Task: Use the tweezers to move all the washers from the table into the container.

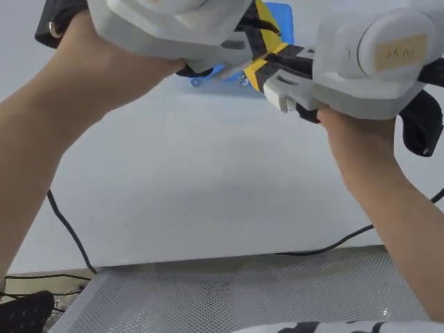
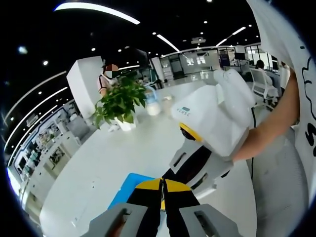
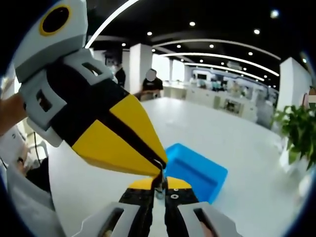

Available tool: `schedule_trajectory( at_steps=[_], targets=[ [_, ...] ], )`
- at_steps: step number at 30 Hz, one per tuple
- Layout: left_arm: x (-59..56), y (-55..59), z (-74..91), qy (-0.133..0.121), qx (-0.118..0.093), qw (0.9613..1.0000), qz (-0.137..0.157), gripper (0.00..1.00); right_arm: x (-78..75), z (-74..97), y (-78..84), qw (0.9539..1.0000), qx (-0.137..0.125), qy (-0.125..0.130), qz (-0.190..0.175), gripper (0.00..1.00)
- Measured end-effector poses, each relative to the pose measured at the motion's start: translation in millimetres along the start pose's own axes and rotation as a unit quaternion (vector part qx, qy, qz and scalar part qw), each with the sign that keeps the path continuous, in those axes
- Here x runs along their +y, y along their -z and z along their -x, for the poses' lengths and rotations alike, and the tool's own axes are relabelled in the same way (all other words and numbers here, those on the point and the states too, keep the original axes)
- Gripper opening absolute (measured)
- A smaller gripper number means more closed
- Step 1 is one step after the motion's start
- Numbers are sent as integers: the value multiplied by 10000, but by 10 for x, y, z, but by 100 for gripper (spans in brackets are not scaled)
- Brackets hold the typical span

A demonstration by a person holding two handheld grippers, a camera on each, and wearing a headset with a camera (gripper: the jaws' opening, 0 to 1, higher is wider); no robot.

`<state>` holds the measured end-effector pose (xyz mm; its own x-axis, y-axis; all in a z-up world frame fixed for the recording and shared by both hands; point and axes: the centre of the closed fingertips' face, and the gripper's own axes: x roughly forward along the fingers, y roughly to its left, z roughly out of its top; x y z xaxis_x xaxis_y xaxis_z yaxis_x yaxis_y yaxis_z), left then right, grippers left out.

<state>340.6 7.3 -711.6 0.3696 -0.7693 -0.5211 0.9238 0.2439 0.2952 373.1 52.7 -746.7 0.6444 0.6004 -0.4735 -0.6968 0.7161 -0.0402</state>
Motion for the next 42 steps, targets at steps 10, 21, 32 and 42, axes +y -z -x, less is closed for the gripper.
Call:
schedule_trajectory(
  at_steps=[10, 21, 32, 42],
  targets=[
    [331, -83, 179, -358, -61, 9993, 83, 0, -71, -181, -194, 9997, -226, 46, 46, 3],
    [558, 73, 90, -529, 29, 9983, 226, 0, -186, -406, -136, 9995, -64, 72, 291, 3],
    [644, 360, -14, -450, 163, 9980, 420, 0, -222, -693, 87, 9980, 383, 10, 509, 3],
    [685, 586, -166, -380, 287, 9975, 521, 0, -231, -819, 233, 9969, 675, -91, 384, 3]
  ],
)
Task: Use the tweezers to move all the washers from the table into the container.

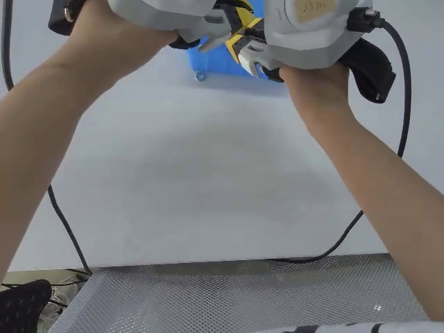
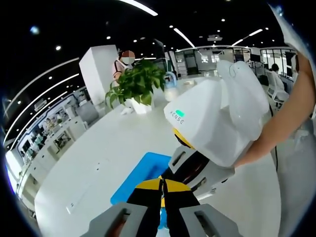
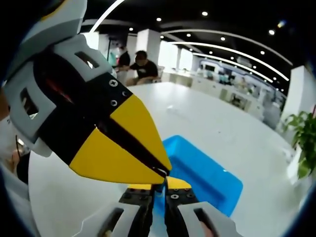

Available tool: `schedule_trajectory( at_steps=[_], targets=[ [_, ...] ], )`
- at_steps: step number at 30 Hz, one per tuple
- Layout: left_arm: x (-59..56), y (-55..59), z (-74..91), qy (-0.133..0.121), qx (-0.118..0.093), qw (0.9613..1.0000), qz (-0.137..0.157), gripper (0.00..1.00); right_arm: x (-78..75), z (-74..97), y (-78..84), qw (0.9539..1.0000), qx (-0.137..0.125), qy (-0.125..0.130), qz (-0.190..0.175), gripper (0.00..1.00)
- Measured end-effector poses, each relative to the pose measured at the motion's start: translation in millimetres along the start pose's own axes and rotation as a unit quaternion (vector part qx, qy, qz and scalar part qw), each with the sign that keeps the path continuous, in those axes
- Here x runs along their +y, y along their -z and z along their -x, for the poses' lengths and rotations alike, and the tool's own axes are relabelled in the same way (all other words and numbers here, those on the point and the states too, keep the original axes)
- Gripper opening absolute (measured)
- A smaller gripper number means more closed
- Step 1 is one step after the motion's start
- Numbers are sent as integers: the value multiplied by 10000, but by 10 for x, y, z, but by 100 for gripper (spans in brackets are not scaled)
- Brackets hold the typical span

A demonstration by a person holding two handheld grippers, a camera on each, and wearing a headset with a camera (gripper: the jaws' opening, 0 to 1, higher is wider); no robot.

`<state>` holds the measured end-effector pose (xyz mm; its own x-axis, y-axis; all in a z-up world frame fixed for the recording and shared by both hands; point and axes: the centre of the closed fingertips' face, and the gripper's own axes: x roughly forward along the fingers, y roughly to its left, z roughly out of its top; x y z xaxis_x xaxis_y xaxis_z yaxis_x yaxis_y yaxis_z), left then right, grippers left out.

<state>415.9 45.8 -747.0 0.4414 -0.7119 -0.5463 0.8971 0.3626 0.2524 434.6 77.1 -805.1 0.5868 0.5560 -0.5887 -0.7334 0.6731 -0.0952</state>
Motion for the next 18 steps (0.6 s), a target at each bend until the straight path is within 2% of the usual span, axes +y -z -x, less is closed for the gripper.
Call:
schedule_trajectory(
  at_steps=[11, 13, 16, 18],
  targets=[
    [41, 33, -48, -30, -36, 10000, 86, 0, -110, -126, 30, 9998, 60, 27, -199, 3],
    [46, 33, -52, -37, -34, 10000, 79, 0, -89, -115, 26, 9997, 52, 45, -223, 3],
    [55, 30, -51, -29, -56, 9999, 101, 0, -228, -215, 91, 9996, 49, 71, -261, 3],
    [61, 26, -50, -24, -80, 9999, 128, 0, -226, -212, 88, 9995, 42, 82, -307, 3]
  ],
)
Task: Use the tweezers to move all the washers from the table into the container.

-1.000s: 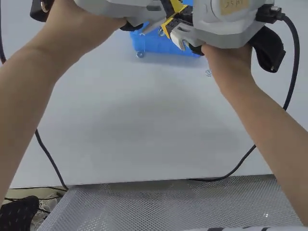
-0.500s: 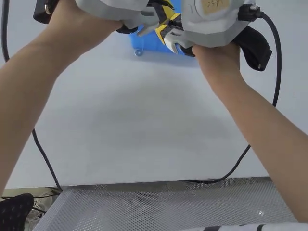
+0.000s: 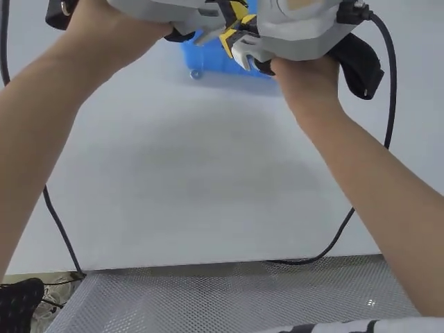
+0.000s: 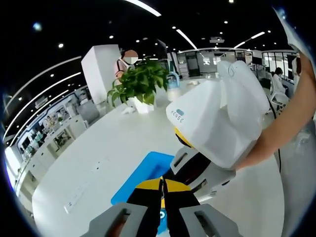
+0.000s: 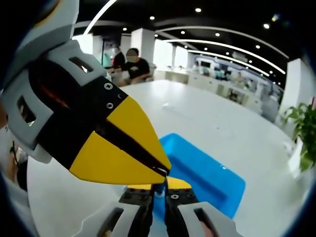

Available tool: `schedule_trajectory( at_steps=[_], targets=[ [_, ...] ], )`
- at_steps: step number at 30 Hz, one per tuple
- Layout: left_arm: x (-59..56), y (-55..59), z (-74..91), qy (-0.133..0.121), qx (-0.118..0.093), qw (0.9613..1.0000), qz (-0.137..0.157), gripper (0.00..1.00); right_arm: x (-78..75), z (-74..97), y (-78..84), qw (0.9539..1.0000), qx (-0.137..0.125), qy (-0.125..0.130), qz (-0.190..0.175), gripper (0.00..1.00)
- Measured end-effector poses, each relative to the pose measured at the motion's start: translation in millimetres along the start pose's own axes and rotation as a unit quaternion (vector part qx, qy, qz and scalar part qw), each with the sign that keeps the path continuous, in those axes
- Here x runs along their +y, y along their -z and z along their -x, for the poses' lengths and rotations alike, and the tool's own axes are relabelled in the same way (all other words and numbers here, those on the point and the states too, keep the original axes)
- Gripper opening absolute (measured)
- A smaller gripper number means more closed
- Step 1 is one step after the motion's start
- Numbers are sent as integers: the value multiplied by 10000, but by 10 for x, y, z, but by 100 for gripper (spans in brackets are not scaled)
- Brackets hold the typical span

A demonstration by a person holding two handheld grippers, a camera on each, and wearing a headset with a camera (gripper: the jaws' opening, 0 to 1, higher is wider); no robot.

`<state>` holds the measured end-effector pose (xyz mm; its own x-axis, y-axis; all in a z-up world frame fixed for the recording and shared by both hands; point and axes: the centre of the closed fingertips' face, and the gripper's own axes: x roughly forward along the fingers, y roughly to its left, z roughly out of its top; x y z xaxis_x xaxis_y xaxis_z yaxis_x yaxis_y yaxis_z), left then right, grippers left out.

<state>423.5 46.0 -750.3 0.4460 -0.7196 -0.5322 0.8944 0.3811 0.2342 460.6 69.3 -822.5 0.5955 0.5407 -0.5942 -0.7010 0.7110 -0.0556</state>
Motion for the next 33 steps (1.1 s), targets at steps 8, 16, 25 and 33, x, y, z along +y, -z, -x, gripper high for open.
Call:
schedule_trajectory(
  at_steps=[8, 16, 25, 33],
  targets=[
    [-85, -60, 42, 2, 130, 9994, -316, 0, 127, 102, -71, 9997, -109, -82, -203, 4],
    [-205, -352, 241, -16, -77, 9989, -464, 0, 137, 464, -229, 9987, -422, 215, -200, 5],
    [-417, -648, 333, 205, -401, 9977, -508, 0, 153, 926, -222, 9975, -651, 271, 32, 6],
    [-675, -763, 325, 464, -531, 9966, -430, 0, 211, 1143, -57, 9979, -600, 223, -51, 9]
  ],
)
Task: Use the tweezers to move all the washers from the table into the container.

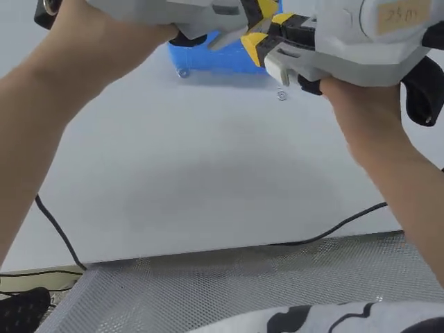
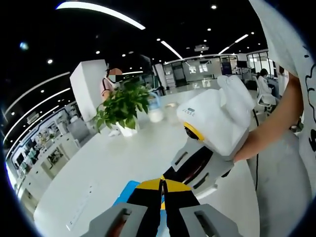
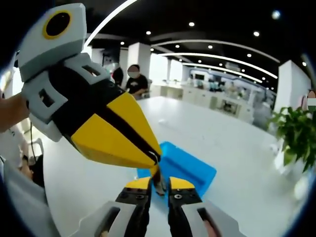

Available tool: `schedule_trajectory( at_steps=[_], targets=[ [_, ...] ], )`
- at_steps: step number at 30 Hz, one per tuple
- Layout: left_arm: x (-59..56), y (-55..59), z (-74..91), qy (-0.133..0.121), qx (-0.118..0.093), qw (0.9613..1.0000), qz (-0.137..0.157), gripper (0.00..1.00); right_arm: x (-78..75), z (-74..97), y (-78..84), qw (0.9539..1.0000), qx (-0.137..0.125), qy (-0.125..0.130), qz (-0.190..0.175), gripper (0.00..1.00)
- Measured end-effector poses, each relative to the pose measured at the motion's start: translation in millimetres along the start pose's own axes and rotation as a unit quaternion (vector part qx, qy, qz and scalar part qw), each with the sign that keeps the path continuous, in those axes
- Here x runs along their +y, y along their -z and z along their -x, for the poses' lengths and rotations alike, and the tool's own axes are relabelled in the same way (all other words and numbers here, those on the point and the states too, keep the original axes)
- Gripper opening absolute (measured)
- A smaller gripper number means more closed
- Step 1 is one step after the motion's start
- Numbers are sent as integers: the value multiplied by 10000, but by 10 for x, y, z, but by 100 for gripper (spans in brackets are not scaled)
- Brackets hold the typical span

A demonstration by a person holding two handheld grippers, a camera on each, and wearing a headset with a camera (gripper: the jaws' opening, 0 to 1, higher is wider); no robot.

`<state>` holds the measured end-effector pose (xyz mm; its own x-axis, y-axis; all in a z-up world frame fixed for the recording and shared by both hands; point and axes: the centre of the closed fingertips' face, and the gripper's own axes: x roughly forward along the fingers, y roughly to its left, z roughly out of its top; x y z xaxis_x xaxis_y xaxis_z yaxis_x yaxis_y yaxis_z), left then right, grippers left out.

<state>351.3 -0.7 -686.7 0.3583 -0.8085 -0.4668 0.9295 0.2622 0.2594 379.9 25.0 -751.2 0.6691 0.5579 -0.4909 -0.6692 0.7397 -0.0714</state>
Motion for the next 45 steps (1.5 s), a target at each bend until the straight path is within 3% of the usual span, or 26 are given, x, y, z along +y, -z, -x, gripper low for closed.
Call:
schedule_trajectory(
  at_steps=[6, 13, 29, 32, 38, 45],
  targets=[
    [-56, 15, -66, 109, 6, 9999, 47, 0, -13, 71, 187, 9998, 197, 33, -57, 10],
    [-56, 61, -160, 228, -36, 9995, 233, 0, -128, 98, 318, 9991, 297, 229, -173, 11],
    [-190, 254, -502, 557, 57, 9971, 509, 0, -276, 87, 737, 9953, 638, 362, -627, 10],
    [-213, 290, -546, 610, 90, 9968, 509, 0, -289, 70, 801, 9951, 742, 396, -515, 10],
    [-230, 373, -593, 610, 215, 9968, 468, 0, -292, 43, 848, 9950, 800, 365, -478, 10],
    [-218, 374, -616, 601, 182, 9965, 547, 0, -287, 30, 831, 9955, 768, 346, -445, 9]
  ],
)
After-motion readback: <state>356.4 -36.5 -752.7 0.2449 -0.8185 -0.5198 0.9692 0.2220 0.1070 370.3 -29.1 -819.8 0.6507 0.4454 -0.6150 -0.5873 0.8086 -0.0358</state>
